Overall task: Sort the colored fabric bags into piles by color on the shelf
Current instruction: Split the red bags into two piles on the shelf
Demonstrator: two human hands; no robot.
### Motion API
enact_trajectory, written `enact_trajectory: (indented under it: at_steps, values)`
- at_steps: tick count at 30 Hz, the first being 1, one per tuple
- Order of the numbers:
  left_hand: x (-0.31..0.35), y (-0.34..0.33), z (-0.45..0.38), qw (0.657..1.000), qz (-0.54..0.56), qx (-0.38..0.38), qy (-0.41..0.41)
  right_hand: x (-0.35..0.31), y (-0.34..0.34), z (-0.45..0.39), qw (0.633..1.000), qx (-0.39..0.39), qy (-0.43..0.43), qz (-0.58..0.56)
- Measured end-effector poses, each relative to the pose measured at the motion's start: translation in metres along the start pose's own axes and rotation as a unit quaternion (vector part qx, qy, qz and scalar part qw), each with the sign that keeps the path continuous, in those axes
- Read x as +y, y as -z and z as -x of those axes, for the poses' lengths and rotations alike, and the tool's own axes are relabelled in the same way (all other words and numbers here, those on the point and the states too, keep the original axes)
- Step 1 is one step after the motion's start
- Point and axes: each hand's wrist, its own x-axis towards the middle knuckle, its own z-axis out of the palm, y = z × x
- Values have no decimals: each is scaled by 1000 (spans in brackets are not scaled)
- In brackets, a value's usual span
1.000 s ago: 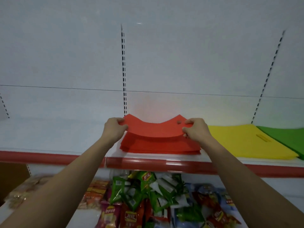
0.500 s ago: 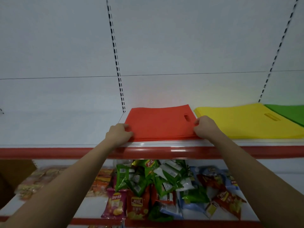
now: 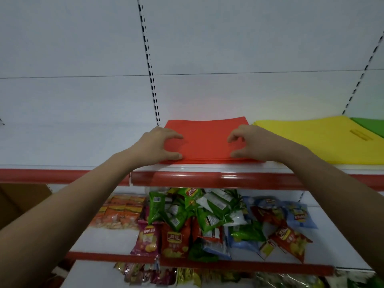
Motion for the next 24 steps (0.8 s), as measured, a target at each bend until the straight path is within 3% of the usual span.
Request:
enact_trajectory:
  at_steps: [4,11,17,24]
  values:
    - [-4,-12,0,999,-34,-14,-30,3,-13,-3,996,-71,-9,59]
    - [-21,-14,-20,992,-38,-34,-112,3,-11,-17,990,-125,1,69]
    - [-39,-12,-30,982,-66,-21,-176,-3,-17,-15,996,-66,0,61]
    - [-51,1,-31,973,-76,-61,-207,22,2,11,993,-85,-56,63]
